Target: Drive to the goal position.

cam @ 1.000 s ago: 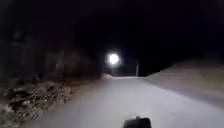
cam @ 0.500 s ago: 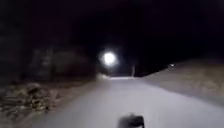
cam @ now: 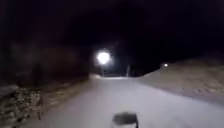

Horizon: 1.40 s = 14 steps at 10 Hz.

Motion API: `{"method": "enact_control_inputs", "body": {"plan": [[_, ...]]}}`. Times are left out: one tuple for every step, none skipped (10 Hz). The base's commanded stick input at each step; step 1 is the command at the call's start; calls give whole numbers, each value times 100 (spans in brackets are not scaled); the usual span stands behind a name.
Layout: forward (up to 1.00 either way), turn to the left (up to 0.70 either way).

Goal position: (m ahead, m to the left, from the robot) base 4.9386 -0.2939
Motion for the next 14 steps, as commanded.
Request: {"method": "enact_control_inputs", "body": {"plan": [[100,0],[100,-7],[100,-14],[100,-15],[100,-4],[100,0],[100,0],[100,0],[100,0],[100,0],[100,0],[100,0],[100,0],[100,12]]}}
